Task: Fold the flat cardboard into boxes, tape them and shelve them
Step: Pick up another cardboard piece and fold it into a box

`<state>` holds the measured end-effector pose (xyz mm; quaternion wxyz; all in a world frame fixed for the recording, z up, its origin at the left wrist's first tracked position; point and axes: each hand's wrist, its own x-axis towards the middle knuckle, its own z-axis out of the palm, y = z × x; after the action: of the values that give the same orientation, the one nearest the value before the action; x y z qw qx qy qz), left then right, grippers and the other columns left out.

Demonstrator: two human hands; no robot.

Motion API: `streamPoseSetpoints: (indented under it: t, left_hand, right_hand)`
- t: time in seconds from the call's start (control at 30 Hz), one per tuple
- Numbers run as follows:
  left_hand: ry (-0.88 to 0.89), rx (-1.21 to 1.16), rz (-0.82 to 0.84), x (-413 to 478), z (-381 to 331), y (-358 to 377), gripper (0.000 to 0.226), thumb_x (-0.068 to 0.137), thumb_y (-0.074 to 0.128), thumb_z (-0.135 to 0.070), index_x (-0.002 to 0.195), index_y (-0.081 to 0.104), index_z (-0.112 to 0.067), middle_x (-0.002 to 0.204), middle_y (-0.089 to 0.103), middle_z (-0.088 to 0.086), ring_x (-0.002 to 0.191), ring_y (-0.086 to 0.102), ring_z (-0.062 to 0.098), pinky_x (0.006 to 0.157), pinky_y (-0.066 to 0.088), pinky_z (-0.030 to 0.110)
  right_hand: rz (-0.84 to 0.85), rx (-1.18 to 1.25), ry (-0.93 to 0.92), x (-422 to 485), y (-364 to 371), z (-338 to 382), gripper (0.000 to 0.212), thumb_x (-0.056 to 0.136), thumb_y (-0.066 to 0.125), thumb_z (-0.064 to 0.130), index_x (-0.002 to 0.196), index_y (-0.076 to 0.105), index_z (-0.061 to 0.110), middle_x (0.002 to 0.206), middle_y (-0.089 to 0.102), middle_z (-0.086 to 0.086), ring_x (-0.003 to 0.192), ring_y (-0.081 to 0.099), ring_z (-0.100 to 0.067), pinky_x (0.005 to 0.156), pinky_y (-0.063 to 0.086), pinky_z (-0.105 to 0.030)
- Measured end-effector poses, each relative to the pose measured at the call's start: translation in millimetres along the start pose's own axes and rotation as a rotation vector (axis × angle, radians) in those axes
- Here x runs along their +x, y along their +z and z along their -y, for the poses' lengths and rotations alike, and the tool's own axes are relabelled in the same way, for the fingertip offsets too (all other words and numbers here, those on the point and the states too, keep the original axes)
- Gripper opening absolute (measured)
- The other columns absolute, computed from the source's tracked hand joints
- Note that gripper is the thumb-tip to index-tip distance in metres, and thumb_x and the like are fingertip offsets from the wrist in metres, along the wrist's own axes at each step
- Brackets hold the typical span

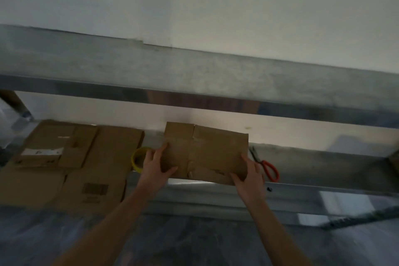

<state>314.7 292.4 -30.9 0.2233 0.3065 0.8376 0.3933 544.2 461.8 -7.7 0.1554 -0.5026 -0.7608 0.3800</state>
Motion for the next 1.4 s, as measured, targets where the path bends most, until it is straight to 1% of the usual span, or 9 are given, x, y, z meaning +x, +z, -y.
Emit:
streamPoseSetpoints:
  t: [0.23,0.4,0.5,0.67,0.83,0.97,1.13,1.27,1.4]
  left_hand:
    - [0.031,-0.084,0.146,6,-35,44,0.095,0.079,0.078,-0.019,0.149,0.017,-0.037,0.145,0.024,0.004,0.132,0.036,0.025,0.11,0.038,0.047]
    - [0.043,-0.385,0.267,13,-47,57,0.089,0.08,0.074,-0.036,0.149,0.017,-0.041,0.146,0.024,-0.004,0.132,0.034,0.013,0.095,0.048,0.021]
    - [0.064,-0.315,0.284,17,-49,64,0.097,0.072,0.076,-0.055,0.148,0.017,-0.043,0.147,0.027,-0.012,0.13,0.035,0.006,0.098,0.044,0.026]
    - [0.016,-0.268,0.21,15,-42,76,0.067,0.084,0.072,-0.015,0.131,0.035,-0.046,0.129,0.05,-0.008,0.12,0.056,0.018,0.088,0.056,0.031]
    - [0.107,-0.316,0.183,3,-40,75,0.087,0.087,0.07,-0.015,0.148,0.017,-0.047,0.147,0.033,-0.012,0.132,0.041,0.006,0.1,0.048,0.033]
    - [0.186,-0.147,0.119,0,-44,81,0.072,0.089,0.067,-0.024,0.146,0.026,-0.043,0.152,0.019,-0.015,0.13,0.039,0.004,0.096,0.049,0.02]
    - [0.13,-0.262,0.098,-1,-53,93,0.056,0.088,0.068,-0.014,0.135,0.044,-0.033,0.151,0.024,-0.012,0.115,0.047,-0.015,0.086,0.053,0.018]
    - [0.042,-0.375,0.051,2,-58,92,0.059,0.082,0.074,-0.011,0.127,0.049,-0.038,0.142,0.04,-0.004,0.109,0.057,0.002,0.077,0.058,0.027]
    - [-0.035,-0.519,0.128,14,-61,80,0.067,0.079,0.075,-0.028,0.131,0.038,-0.051,0.13,0.048,-0.01,0.112,0.056,0.011,0.076,0.057,0.027]
  right_hand:
    - [-0.049,0.184,0.002,21,-27,-34,0.085,0.082,0.077,0.011,0.15,0.029,0.027,0.147,0.04,-0.007,0.132,0.043,-0.027,0.108,0.042,-0.053]
    - [-0.06,0.312,0.107,33,-25,-40,0.096,0.079,0.078,0.004,0.153,0.022,0.025,0.139,0.049,-0.005,0.124,0.053,-0.027,0.104,0.047,-0.05]
    - [-0.057,0.315,0.085,41,-21,-48,0.081,0.08,0.078,0.008,0.147,0.036,0.023,0.137,0.05,-0.003,0.122,0.053,-0.024,0.101,0.049,-0.049]
    - [0.062,0.474,0.052,45,-12,-64,0.049,0.086,0.068,0.0,0.12,0.051,0.029,0.125,0.06,-0.007,0.104,0.065,-0.015,0.081,0.057,-0.026]
    - [0.254,0.687,0.046,48,-23,-73,0.069,0.074,0.081,0.019,0.123,0.048,0.055,0.128,0.058,0.007,0.113,0.063,-0.017,0.084,0.057,-0.034]
    - [0.275,0.454,-0.159,51,-29,-74,0.069,0.086,0.072,0.024,0.142,0.037,0.046,0.141,0.047,0.007,0.13,0.049,-0.016,0.104,0.048,-0.046]
    - [0.294,0.209,-0.283,52,-33,-76,0.059,0.085,0.063,0.046,0.139,0.037,0.043,0.146,0.029,0.007,0.132,0.041,-0.012,0.106,0.046,-0.03]
    - [0.259,0.28,-0.171,58,-35,-67,0.045,0.086,0.065,0.043,0.126,0.047,0.034,0.134,0.037,0.011,0.126,0.046,-0.013,0.091,0.045,-0.008]
    - [0.268,0.488,-0.091,68,-39,-62,0.073,0.083,0.074,0.025,0.138,0.031,0.045,0.13,0.049,0.01,0.109,0.059,0.003,0.08,0.055,-0.018]
